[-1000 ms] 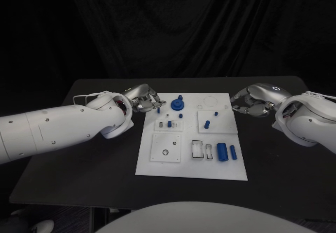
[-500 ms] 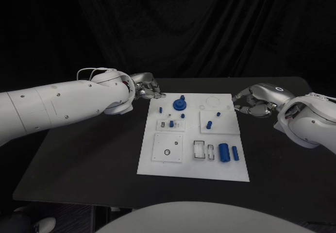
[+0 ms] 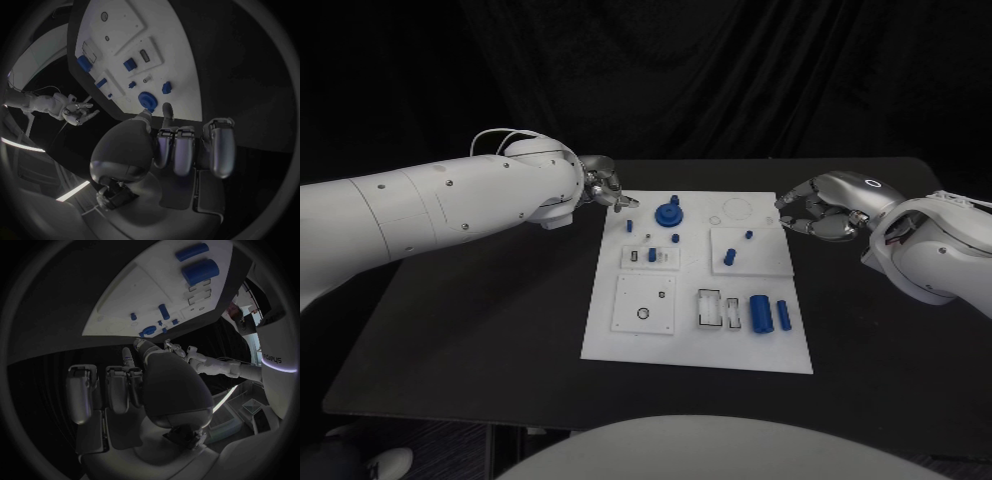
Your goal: Assemble the parts on the task board
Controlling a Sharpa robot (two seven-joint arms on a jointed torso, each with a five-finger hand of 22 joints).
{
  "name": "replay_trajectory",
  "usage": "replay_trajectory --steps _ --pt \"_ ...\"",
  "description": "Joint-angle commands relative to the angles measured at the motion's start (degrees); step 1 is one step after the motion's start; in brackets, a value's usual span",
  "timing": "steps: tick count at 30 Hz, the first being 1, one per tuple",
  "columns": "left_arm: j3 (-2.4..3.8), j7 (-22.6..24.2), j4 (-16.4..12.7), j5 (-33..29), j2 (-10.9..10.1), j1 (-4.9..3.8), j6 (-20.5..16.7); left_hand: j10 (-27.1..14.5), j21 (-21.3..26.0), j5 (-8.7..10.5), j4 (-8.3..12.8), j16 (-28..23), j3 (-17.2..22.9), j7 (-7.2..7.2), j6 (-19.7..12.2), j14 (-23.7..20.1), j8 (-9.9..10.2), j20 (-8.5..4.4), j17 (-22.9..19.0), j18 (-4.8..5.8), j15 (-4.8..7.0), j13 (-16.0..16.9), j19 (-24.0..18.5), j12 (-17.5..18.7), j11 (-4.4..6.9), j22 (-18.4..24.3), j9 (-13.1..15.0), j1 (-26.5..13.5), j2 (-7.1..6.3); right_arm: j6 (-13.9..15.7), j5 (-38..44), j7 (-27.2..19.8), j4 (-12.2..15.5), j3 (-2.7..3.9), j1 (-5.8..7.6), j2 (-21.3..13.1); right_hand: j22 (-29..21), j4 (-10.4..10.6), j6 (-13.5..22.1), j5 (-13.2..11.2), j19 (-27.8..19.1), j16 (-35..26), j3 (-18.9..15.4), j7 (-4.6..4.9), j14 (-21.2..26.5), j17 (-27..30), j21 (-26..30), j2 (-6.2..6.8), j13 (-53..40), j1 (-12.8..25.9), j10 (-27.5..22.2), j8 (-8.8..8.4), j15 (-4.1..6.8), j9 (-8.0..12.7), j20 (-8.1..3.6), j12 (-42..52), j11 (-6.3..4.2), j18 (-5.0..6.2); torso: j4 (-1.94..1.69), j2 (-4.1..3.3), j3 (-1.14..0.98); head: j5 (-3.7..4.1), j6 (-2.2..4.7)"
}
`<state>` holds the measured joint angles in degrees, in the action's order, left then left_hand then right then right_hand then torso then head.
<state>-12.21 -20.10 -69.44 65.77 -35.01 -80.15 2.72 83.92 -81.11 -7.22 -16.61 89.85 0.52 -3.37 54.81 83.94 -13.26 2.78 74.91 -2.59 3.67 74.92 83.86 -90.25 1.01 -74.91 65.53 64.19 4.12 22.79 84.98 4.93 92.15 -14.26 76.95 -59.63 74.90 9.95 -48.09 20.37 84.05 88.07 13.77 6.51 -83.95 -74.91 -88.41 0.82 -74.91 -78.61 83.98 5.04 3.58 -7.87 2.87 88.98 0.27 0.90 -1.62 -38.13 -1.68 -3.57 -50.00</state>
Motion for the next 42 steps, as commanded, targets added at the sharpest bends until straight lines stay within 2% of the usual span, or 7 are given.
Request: replay_trajectory --steps 1,5,10,14,22,29,42 --pt "0.05 -1.9 0.9 -0.4 0.5 0.26 1.8 6.1 -0.6 0.46 0.0 0.1 -0.7 0.08 0.8 6.1 0.3 0.36 15.1 0.46 -0.35 15.1 1.4 0.3 -0.4 -12.3 -0.3 -0.7 0.02 1.0 0.0 -0.5 0.1 0.03 -0.21 -0.2 14.4 0.0 -0.4 0.4 4.9 -0.1 0.4 -0.07 -5.4 -12.1 0.1 -0.13 -13.5 0.5 4.9 -0.18 -0.4 0.1 0.33 0.0 0.29 -0.39 0.03 -0.1 0.07 0.06 0.0" --pt "0.05 -1.8 1.8 -0.4 0.9 0.45 1.6 6.1 -0.7 0.68 0.0 0.1 -1.0 0.2 1.3 6.1 0.2 0.3 15.1 0.48 -0.27 15.1 1.5 0.3 -0.3 -12.3 -0.2 -1.1 0.05 0.8 0.0 -0.5 0.1 0.03 -0.29 -0.2 14.4 0.0 -0.4 0.4 4.9 -0.1 0.4 -0.07 -5.4 -12.1 0.1 -0.13 -13.5 0.5 4.9 -0.18 -0.4 0.1 0.33 0.0 0.29 -0.39 0.02 -0.14 0.12 -0.02 0.0" --pt "0.05 -1.3 2.6 -0.4 1.3 0.81 1.9 6.1 -0.6 0.68 0.0 0.1 -1.1 0.24 1.4 6.1 0.2 0.28 15.1 0.45 -0.24 15.1 1.5 0.3 -0.27 -12.3 -0.2 -1.1 0.02 0.7 0.0 -0.5 0.2 0.03 -0.34 -0.2 14.4 0.0 -0.4 0.4 4.9 -0.1 0.5 -0.06 -5.4 -12.1 0.1 -0.15 -13.5 0.5 4.9 -0.19 -0.41 0.1 0.33 0.0 0.29 -0.39 0.05 -0.08 0.07 -0.06 0.0" --pt "0.04 -0.7 3.2 -0.4 1.7 1.21 2.2 6.1 -0.5 0.16 0.2 0.1 -1.3 0.16 1.0 6.1 0.9 0.24 15.1 0.44 -0.22 15.1 1.4 0.3 -0.29 -12.3 -0.6 -0.7 -0.05 0.6 0.0 -0.4 0.2 0.03 -0.35 -0.3 14.4 0.0 -0.4 0.4 4.9 -0.1 0.5 -0.06 -5.4 -12.1 0.1 -0.15 -13.5 0.5 4.9 -0.19 -0.41 0.1 0.33 0.0 0.29 -0.39 0.0 -0.12 0.17 0.3 0.0" --pt "0.04 0.4 4.2 -0.4 2.2 1.87 2.1 6.1 -0.4 -0.04 0.1 0.1 -1.6 0.02 1.2 6.1 2.2 0.26 15.1 0.41 -0.3 15.1 1.4 0.3 -0.41 -12.2 -2.0 -0.5 0.07 0.6 0.0 -0.4 0.2 0.03 -0.36 -0.4 14.4 0.0 -0.4 0.4 4.9 -0.1 0.5 -0.06 -5.4 -12.1 0.1 -0.15 -13.5 0.5 4.9 -0.19 -0.41 0.1 0.33 0.0 0.29 -0.39 -0.01 -0.12 0.03 0.43 0.0" --pt "0.04 0.8 4.5 -0.4 2.4 2.08 2.5 6.1 -0.2 -0.16 0.2 0.1 -1.7 0.1 2.1 6.1 2.7 0.29 15.1 0.35 -0.31 15.1 1.2 0.3 -0.38 -12.1 -2.8 -0.3 0.21 0.5 0.0 -0.4 0.2 0.03 -0.36 -0.3 14.4 0.0 -0.4 0.4 4.9 -0.1 0.5 -0.06 -5.4 -12.1 0.1 -0.15 -13.5 0.5 4.9 -0.19 -0.41 0.1 0.33 0.0 0.29 -0.39 0.11 -0.09 0.03 0.31 0.0" --pt "0.04 1.8 5.0 -0.4 2.8 2.6 2.7 6.1 0.3 -0.75 0.4 0.1 -1.6 0.15 2.7 6.1 3.4 0.28 15.1 0.25 -0.28 15.1 1.0 0.3 -0.32 -12.0 -3.7 0.8 0.39 0.0 0.0 -0.3 0.1 0.04 -0.38 -0.1 14.4 -0.1 -0.4 0.5 4.9 -0.1 0.6 -0.06 -5.4 -12.1 0.1 -0.14 -13.5 0.6 4.9 -0.22 -0.42 0.1 0.34 0.0 0.3 -0.39 0.03 -0.04 0.0 0.87 0.0"
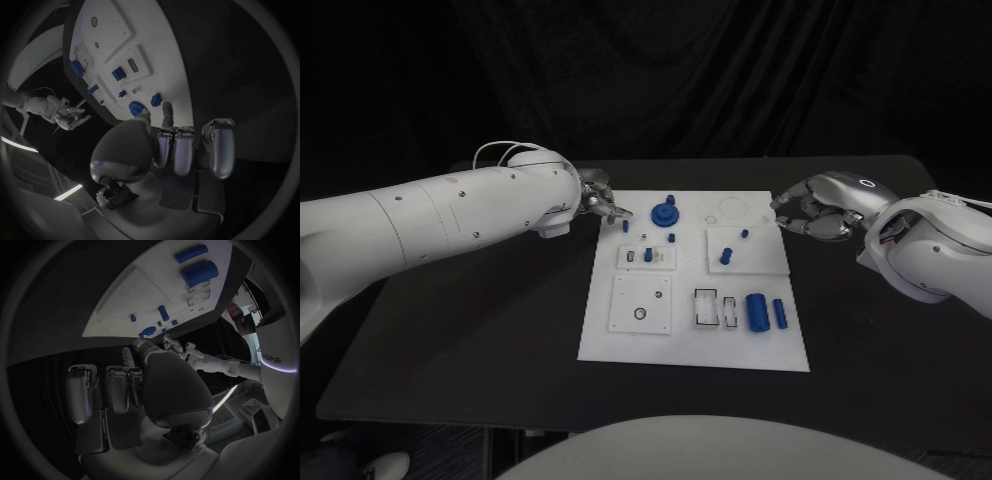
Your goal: Assemble the parts on the task board
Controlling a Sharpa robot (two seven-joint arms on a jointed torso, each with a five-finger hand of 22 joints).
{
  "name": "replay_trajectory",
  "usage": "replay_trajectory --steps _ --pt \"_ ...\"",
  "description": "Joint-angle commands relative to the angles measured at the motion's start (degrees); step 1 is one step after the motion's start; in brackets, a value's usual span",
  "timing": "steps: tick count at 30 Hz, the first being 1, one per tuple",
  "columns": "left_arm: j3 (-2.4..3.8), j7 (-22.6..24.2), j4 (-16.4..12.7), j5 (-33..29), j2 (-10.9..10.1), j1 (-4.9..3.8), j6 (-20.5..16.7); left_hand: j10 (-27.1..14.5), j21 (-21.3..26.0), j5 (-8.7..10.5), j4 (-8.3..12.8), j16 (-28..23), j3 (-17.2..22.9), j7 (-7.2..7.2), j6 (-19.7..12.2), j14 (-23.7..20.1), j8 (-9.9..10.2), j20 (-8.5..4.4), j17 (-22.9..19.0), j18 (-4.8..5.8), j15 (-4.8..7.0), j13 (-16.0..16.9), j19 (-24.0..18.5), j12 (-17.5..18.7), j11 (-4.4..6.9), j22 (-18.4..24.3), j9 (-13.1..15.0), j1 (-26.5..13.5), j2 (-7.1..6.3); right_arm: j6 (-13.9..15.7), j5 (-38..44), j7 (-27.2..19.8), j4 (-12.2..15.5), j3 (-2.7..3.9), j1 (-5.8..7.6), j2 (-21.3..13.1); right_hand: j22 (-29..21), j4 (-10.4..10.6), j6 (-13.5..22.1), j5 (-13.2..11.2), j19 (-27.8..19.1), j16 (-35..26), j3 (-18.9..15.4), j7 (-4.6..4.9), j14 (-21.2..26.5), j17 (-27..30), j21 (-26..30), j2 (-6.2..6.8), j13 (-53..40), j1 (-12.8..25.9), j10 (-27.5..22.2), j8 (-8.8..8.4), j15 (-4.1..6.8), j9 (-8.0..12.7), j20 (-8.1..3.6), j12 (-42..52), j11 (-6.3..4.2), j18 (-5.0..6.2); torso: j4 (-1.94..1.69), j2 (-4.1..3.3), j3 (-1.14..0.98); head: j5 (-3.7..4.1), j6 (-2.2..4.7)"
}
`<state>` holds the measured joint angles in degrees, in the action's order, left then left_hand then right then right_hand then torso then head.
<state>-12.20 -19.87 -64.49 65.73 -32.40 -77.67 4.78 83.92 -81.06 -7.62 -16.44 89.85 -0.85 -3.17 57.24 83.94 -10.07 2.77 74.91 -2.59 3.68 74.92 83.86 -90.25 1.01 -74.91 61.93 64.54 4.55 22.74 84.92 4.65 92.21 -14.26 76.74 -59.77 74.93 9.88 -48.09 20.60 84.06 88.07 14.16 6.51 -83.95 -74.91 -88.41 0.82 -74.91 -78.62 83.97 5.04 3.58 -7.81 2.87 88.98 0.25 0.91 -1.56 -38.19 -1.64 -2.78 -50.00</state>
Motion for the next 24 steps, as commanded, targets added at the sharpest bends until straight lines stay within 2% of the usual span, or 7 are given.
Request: replay_trajectory --steps 1,7,24 --pt "0.04 1.7 0.1 -0.3 0.2 0.15 0.6 6.1 0.2 -0.35 0.2 0.1 -0.2 -0.04 0.3 6.1 0.2 0.28 15.1 0.25 -0.28 15.1 1.0 0.3 -0.33 -12.0 -0.1 0.5 -0.04 0.0 0.1 0.0 0.0 0.04 -0.17 0.0 14.4 0.0 -0.4 0.2 4.9 -0.1 0.2 -0.06 -5.4 -12.1 0.1 -0.14 -13.5 0.6 4.9 -0.22 -0.42 0.0 0.34 0.0 0.32 -0.4 -0.03 0.03 -0.03 0.12 0.0" --pt "0.04 1.9 0.3 -0.3 0.6 0.26 1.0 6.1 0.4 -0.53 0.2 0.1 -0.2 -0.07 0.3 6.1 0.5 0.29 15.1 0.2 -0.3 15.1 0.8 0.3 -0.35 -11.9 -0.3 0.6 0.07 -0.1 0.1 0.0 0.0 0.04 -0.17 0.1 14.4 0.0 -0.4 0.2 4.9 -0.1 0.2 -0.06 -5.4 -12.1 0.1 -0.14 -13.5 0.6 4.9 -0.22 -0.42 0.0 0.34 0.0 0.32 -0.4 -0.02 0.05 0.03 0.06 0.0" --pt "0.05 1.9 0.8 -0.7 0.9 0.5 1.2 6.1 0.6 -1.04 0.2 0.1 -0.1 -0.11 0.5 6.1 0.9 0.31 15.1 0.16 -0.34 15.1 0.7 0.3 -0.39 -11.9 -0.8 1.1 0.27 -0.7 0.1 0.1 0.0 0.04 -0.18 0.1 14.4 0.0 -0.5 0.3 4.9 -0.1 0.3 -0.07 -5.3 -12.1 0.1 -0.13 -13.4 0.6 4.9 -0.24 -0.42 0.1 0.35 -0.1 0.31 -0.39 0.0 0.02 -0.03 0.21 0.0"
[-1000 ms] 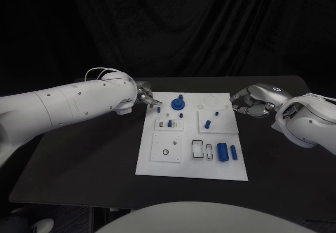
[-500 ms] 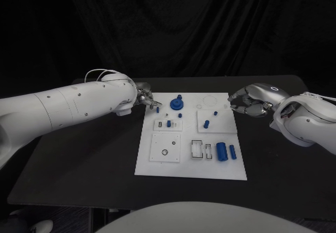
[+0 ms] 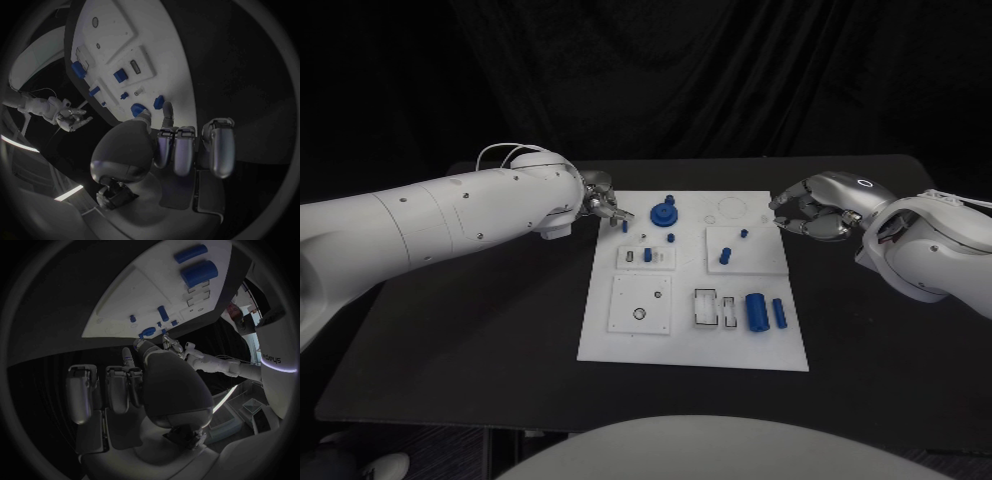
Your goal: Assemble the parts on the task board
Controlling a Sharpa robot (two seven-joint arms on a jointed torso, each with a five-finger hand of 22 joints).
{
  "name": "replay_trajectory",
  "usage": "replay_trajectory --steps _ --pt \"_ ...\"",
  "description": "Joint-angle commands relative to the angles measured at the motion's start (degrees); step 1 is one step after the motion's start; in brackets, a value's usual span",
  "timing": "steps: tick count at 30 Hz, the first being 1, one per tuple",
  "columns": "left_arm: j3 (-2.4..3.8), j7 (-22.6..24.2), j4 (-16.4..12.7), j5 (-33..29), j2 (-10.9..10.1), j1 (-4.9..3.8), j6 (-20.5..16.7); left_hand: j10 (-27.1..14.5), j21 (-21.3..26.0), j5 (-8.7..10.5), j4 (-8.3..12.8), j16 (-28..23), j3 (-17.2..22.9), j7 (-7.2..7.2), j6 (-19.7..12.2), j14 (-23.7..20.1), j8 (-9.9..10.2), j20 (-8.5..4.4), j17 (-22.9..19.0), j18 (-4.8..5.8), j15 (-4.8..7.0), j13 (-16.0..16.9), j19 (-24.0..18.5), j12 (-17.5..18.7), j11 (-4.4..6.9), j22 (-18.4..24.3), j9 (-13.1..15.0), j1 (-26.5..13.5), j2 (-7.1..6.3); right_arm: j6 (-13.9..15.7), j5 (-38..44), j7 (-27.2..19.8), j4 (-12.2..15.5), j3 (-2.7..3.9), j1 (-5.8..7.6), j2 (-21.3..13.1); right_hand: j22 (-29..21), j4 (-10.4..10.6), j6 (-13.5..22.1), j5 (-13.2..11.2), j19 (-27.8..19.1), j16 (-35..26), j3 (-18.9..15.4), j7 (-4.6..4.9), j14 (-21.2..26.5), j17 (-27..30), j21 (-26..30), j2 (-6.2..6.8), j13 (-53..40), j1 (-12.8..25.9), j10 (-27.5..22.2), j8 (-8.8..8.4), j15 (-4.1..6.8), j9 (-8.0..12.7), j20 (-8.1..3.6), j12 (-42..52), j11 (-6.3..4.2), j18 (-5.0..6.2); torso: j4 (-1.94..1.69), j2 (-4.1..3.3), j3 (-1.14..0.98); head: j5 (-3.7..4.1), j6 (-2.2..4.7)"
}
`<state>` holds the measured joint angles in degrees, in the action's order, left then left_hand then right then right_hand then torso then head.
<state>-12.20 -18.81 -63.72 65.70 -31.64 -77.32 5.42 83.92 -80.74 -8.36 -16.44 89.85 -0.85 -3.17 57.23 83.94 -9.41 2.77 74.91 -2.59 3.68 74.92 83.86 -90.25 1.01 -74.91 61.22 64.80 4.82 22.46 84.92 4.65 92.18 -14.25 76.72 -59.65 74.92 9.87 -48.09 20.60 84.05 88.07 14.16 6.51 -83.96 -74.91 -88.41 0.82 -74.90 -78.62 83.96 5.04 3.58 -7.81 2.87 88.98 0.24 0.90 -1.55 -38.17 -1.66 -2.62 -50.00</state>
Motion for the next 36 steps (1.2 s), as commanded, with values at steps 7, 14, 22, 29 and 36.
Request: replay_trajectory --steps 7,14,22,29,36 --pt "0.05 0.6 0.2 -1.8 0.3 0.27 0.8 6.1 0.3 -1.21 0.4 0.1 0.1 -0.08 0.8 6.1 0.7 0.33 15.1 0.17 -0.34 15.1 0.7 0.3 -0.38 -11.9 -0.6 1.7 0.0 -0.5 0.1 0.0 0.0 0.03 -0.16 0.1 14.4 0.0 -0.5 0.3 4.9 -0.1 0.3 -0.07 -5.3 -12.1 0.1 -0.13 -13.4 0.6 4.9 -0.24 -0.42 0.1 0.35 -0.1 0.32 -0.39 -0.02 -0.01 -0.01 0.14 0.0" --pt "0.05 0.5 0.4 -2.1 0.5 0.39 1.1 6.1 0.3 -2.42 0.6 0.1 0.4 -0.05 1.0 6.1 1.1 0.33 15.1 0.16 -0.32 15.1 0.6 0.3 -0.35 -11.9 -1.0 2.6 -0.06 -0.5 0.1 0.1 0.0 0.03 -0.16 0.2 14.4 -0.1 -0.5 0.3 4.9 -0.1 0.4 -0.08 -5.4 -12.1 0.1 -0.13 -13.4 0.6 4.8 -0.27 -0.42 0.1 0.35 -0.1 0.32 -0.38 -0.06 -0.01 0.04 0.2 0.0" --pt "0.05 0.6 0.6 -2.1 0.7 0.46 0.9 6.1 0.3 -2.93 0.7 0.1 0.5 -0.03 1.1 6.1 1.2 0.32 15.1 0.16 -0.32 15.1 0.6 0.3 -0.34 -11.9 -1.1 3.0 -0.04 -0.7 0.1 0.1 0.1 0.03 -0.16 0.2 14.4 -0.1 -0.5 0.3 4.9 -0.1 0.4 -0.08 -5.4 -12.1 0.1 -0.13 -13.4 0.6 4.8 -0.27 -0.42 0.1 0.35 -0.1 0.32 -0.38 0.05 -0.02 0.0 0.15 0.0" --pt "0.05 0.7 0.5 -2.1 0.9 0.48 1.0 6.1 0.5 -4.17 0.7 0.1 0.8 0.0 1.2 6.1 1.6 0.31 15.1 0.13 -0.3 15.1 0.5 0.3 -0.31 -11.8 -1.4 3.6 0.02 -0.9 0.1 0.2 0.3 0.03 -0.16 0.1 14.4 -0.1 -0.5 0.3 4.9 -0.1 0.4 -0.08 -5.4 -12.1 0.1 -0.13 -13.4 0.6 4.8 -0.27 -0.42 0.1 0.35 -0.1 0.32 -0.38 0.04 -0.07 -0.02 0.42 0.0" --pt "0.05 0.7 0.7 -2.1 1.1 0.49 1.5 6.1 0.5 -6.14 0.7 0.1 1.2 0.04 1.4 6.1 1.9 0.29 15.1 0.12 -0.28 15.1 0.5 0.3 -0.28 -11.8 -1.7 4.3 -0.02 -1.1 0.1 0.4 0.4 0.03 -0.15 0.1 14.4 -0.2 -0.5 0.3 4.8 -0.1 0.5 -0.08 -5.4 -12.1 0.2 -0.13 -13.3 0.6 4.8 -0.3 -0.42 0.1 0.35 -0.2 0.31 -0.37 -0.08 -0.07 -0.01 0.51 0.0"
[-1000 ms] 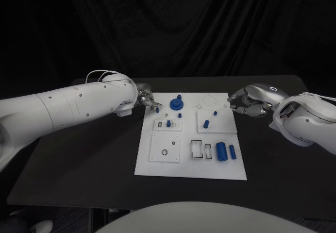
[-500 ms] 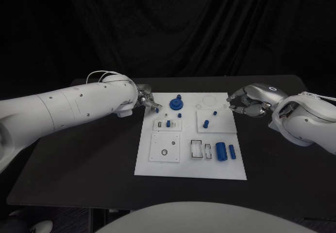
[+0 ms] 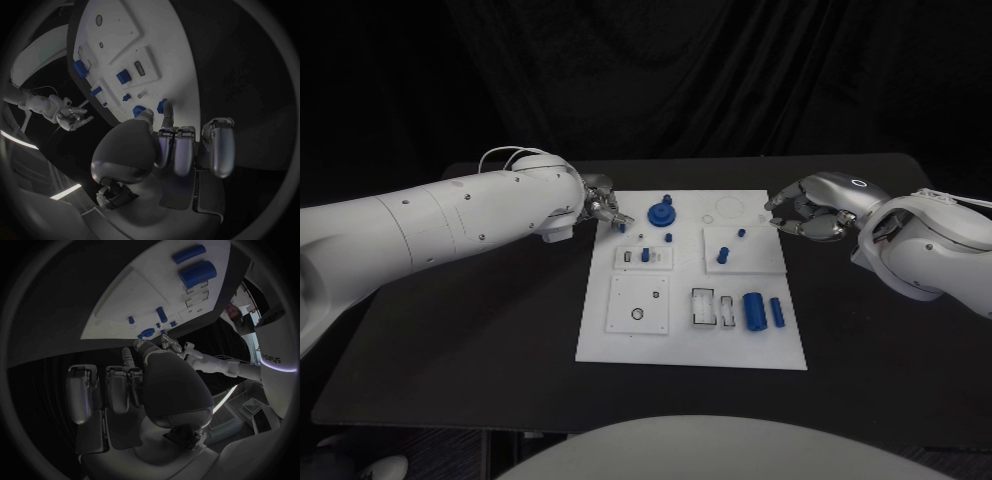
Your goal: Assemble the parts on the task board
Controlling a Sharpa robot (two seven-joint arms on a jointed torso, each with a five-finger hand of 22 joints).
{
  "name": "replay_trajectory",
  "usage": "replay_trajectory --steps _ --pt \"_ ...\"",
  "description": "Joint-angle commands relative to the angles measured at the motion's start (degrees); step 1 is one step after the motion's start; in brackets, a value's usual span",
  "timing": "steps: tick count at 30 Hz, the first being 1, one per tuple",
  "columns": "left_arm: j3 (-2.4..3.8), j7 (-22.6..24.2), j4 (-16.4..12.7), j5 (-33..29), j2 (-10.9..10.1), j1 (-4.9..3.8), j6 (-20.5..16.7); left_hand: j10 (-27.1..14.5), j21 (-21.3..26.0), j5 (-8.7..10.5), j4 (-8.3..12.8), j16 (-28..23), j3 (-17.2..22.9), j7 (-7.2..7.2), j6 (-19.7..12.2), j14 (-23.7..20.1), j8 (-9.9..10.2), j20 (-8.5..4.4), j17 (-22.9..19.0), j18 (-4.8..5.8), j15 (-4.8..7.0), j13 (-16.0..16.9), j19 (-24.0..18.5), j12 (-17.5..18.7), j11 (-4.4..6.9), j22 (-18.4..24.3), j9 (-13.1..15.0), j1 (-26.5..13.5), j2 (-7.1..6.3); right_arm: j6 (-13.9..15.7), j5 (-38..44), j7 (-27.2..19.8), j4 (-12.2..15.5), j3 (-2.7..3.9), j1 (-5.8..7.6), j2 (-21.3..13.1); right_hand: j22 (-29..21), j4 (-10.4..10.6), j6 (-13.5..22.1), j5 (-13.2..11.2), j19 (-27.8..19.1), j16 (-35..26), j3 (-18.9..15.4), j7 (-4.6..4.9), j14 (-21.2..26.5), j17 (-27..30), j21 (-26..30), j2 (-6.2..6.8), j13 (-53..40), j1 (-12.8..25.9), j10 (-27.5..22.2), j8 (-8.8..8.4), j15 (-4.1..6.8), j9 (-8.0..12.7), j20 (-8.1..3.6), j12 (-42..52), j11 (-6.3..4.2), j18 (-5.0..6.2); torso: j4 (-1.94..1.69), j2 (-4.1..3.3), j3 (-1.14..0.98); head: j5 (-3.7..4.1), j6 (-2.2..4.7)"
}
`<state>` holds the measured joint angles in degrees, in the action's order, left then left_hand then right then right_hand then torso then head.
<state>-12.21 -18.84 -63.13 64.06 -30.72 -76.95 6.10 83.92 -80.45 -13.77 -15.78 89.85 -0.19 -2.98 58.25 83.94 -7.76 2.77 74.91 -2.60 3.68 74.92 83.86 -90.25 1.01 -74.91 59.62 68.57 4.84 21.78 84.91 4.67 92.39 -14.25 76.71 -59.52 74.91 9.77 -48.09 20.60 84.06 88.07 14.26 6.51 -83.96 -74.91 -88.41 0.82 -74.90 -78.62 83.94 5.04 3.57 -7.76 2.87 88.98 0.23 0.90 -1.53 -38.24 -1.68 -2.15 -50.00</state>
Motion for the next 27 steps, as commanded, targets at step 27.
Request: replay_trajectory --steps 27 --pt "0.05 0.6 1.0 -0.5 0.6 0.23 2.1 6.1 0.5 -6.61 0.5 0.1 4.5 0.1 0.6 6.1 1.4 0.09 15.1 0.05 -0.08 15.1 0.3 0.3 -0.04 -11.7 -0.7 4.0 -0.89 -1.2 0.1 0.8 0.3 0.04 -0.14 -0.2 14.4 -0.1 -0.5 0.4 4.8 -0.2 0.5 -0.08 -5.3 -12.0 0.2 -0.12 -13.2 0.5 4.8 -0.32 -0.42 0.1 0.35 -0.2 0.33 -0.36 -0.04 0.08 0.04 -0.13 0.0"
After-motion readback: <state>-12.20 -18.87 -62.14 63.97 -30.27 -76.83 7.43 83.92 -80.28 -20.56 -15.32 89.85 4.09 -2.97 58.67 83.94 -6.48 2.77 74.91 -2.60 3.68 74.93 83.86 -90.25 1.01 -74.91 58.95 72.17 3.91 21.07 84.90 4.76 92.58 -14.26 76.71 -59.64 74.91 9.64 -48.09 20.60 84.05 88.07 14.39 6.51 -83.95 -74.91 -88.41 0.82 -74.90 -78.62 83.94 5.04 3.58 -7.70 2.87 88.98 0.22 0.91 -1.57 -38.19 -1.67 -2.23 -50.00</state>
